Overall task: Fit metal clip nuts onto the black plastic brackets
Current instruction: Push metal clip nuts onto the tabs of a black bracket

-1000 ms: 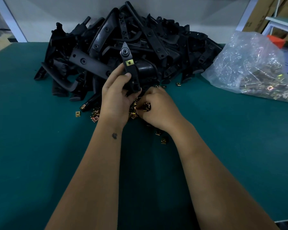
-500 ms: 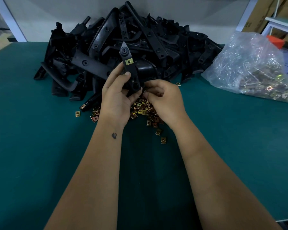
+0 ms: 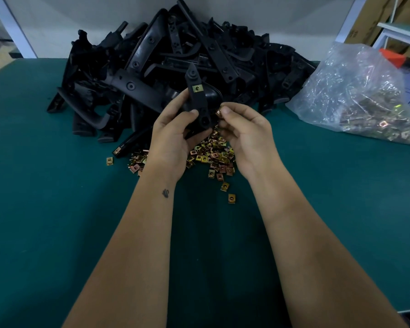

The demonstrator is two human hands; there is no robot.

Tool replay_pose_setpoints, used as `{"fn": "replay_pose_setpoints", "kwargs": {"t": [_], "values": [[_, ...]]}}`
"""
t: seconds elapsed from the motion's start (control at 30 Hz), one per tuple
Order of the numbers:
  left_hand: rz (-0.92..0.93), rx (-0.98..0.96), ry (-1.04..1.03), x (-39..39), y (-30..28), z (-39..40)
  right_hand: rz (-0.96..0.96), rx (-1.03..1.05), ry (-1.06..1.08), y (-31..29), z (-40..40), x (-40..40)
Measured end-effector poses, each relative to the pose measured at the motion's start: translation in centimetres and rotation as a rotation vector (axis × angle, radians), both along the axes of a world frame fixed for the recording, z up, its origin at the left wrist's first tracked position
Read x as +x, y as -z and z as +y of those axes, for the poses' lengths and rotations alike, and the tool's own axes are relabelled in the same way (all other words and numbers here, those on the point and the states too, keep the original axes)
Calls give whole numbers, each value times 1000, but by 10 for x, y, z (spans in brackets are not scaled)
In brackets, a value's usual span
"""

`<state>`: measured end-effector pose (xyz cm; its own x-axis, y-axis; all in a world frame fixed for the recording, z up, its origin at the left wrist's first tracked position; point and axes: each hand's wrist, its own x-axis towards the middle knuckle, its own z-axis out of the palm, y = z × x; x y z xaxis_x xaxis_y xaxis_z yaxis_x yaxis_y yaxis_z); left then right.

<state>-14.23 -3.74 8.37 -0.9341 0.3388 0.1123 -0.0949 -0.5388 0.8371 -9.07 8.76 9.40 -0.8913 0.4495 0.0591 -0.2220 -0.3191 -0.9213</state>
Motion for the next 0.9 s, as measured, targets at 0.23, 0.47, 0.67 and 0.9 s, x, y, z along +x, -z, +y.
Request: {"fn": "replay_pose_setpoints", "kwargs": {"t": [0.23, 0.47, 0.67, 0.9], "values": [[21, -29, 30, 0, -1, 0, -5, -81, -67, 0, 2, 1], [19, -34, 31, 2, -1, 0, -8, -95, -52, 1, 3, 0], [13, -42, 35, 3, -1, 1, 24, -68, -53, 1, 1, -1], [11, -38, 41, 2, -1, 0, 9, -57, -46, 0, 3, 0]]}}
